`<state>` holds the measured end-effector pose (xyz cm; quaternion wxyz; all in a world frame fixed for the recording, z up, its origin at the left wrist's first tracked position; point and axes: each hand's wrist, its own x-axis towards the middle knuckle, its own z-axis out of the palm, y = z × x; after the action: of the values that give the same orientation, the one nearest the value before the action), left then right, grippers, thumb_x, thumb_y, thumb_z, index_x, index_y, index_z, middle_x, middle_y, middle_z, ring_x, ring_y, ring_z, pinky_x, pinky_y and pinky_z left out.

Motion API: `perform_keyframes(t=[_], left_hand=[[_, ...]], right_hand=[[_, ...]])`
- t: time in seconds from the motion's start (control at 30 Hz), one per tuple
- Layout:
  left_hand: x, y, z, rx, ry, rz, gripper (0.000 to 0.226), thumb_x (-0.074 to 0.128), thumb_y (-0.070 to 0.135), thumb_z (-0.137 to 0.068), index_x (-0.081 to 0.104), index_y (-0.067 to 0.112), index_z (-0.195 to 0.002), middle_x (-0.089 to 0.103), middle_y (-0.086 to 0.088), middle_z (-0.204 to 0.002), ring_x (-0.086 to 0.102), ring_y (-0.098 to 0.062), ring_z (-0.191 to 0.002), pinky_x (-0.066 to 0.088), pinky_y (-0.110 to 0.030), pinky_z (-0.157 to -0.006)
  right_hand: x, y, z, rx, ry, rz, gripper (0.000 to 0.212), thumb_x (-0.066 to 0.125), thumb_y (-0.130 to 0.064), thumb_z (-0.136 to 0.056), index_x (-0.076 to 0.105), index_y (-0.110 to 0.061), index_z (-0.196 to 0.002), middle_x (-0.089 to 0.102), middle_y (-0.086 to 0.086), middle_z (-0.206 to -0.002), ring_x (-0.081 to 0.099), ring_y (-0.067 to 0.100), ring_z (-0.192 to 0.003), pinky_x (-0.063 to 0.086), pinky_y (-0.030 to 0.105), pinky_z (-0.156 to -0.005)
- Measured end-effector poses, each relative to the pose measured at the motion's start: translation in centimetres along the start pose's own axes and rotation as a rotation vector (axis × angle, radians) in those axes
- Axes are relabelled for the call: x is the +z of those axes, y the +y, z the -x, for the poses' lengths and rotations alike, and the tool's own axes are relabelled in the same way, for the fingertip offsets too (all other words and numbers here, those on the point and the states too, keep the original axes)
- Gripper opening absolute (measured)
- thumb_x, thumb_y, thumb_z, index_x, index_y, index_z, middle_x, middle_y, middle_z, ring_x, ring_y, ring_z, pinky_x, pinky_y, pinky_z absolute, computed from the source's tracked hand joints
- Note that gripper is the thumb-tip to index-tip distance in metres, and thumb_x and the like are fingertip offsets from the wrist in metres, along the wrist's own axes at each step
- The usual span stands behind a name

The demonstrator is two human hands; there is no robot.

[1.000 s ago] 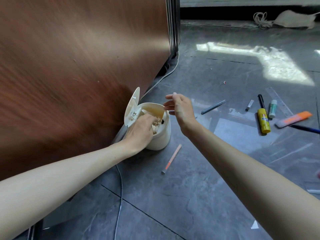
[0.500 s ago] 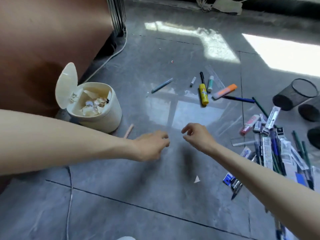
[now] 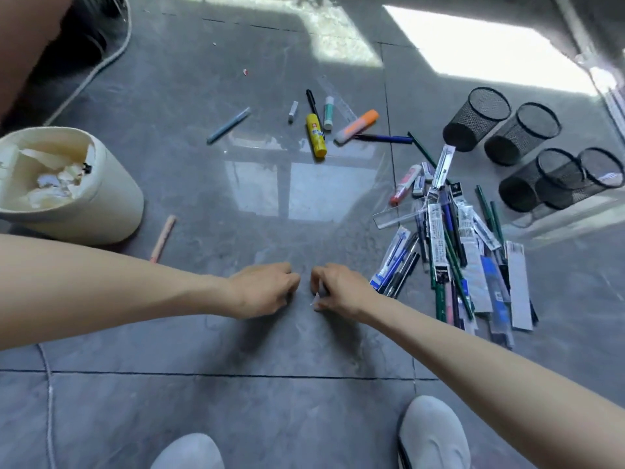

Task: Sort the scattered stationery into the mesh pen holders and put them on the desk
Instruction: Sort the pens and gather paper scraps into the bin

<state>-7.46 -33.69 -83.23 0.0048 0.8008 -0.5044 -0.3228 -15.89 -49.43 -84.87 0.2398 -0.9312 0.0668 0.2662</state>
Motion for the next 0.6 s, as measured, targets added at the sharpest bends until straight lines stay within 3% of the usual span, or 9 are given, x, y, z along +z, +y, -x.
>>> perform_keyframes(t=[0.17, 0.27, 0.33, 0.4, 0.43, 0.53, 0.6], left_hand=[[0.6, -0.3, 0.6, -0.024, 0.024, 0.066, 0.023, 0.051, 0.024, -0.091, 0.050, 0.017, -0.113, 0.049, -0.003, -0.112, 0.052, -0.024, -0.101, 0.039, -0.031, -0.076], [0.7, -0.3, 0.7, -0.093, 0.088, 0.240, 0.027, 0.056, 0.030, -0.091, 0.053, 0.016, -0.114, 0.055, 0.000, -0.104, 0.052, -0.017, -0.092, 0.041, -0.028, -0.078], [0.3, -0.4, 1.0, -0.143, 0.163, 0.396, 0.018, 0.059, 0.027, -0.090, 0.058, 0.015, -0.103, 0.057, 0.003, -0.091, 0.052, -0.014, -0.084, 0.041, -0.026, -0.074], [-0.3, -0.9, 1.6, -0.231, 0.225, 0.525, 0.006, 0.058, 0.020, -0.089, 0.058, 0.017, -0.084, 0.060, 0.003, -0.080, 0.057, -0.016, -0.078, 0.043, -0.028, -0.071], [-0.7, -1.3, 2.0, -0.282, 0.248, 0.584, 0.012, 0.058, 0.016, -0.089, 0.055, 0.017, -0.078, 0.062, 0.001, -0.077, 0.060, -0.018, -0.075, 0.045, -0.030, -0.071], [-1.9, -3.1, 4.1, -0.381, 0.299, 0.699, 0.014, 0.060, 0.011, -0.087, 0.054, 0.014, -0.075, 0.063, -0.004, -0.071, 0.063, -0.019, -0.067, 0.051, -0.033, -0.069], [-2.9, -4.4, 5.7, -0.421, 0.351, 0.771, 0.008, 0.061, 0.010, -0.087, 0.058, 0.009, -0.079, 0.061, -0.004, -0.067, 0.060, -0.016, -0.062, 0.048, -0.015, -0.065]], right_hand=[[0.0, -0.2, -0.5, 0.006, -0.037, -0.001, 0.013, 0.075, -0.021, -0.074, 0.064, -0.017, -0.081, 0.059, 0.005, -0.091, 0.059, 0.023, -0.089, 0.036, 0.026, -0.066], [0.1, -1.0, -1.1, -0.019, -0.017, -0.228, 0.015, 0.077, -0.015, -0.071, 0.063, -0.011, -0.069, 0.057, 0.000, -0.064, 0.055, 0.010, -0.061, 0.039, 0.022, -0.057], [0.1, -2.4, -1.4, -0.042, 0.019, -0.350, 0.023, 0.077, -0.012, -0.073, 0.058, -0.014, -0.059, 0.051, -0.005, -0.053, 0.045, 0.000, -0.046, 0.033, 0.015, -0.049], [0.2, -3.9, -2.0, -0.050, 0.066, -0.417, 0.033, 0.077, -0.014, -0.073, 0.050, -0.019, -0.053, 0.046, -0.007, -0.049, 0.040, -0.001, -0.041, 0.029, 0.014, -0.045], [0.2, -4.6, -2.4, -0.055, 0.083, -0.448, 0.034, 0.077, -0.014, -0.073, 0.051, -0.017, -0.052, 0.045, -0.007, -0.049, 0.040, -0.002, -0.040, 0.029, 0.014, -0.044], [-0.4, -7.3, -3.7, -0.096, 0.103, -0.521, 0.024, 0.078, -0.018, -0.073, 0.059, -0.008, -0.062, 0.044, -0.006, -0.049, 0.040, -0.001, -0.040, 0.029, 0.015, -0.044], [-1.1, -9.3, -4.5, -0.129, 0.128, -0.524, 0.026, 0.078, -0.022, -0.074, 0.057, -0.010, -0.063, 0.046, -0.007, -0.051, 0.040, 0.001, -0.043, 0.028, 0.016, -0.045]])
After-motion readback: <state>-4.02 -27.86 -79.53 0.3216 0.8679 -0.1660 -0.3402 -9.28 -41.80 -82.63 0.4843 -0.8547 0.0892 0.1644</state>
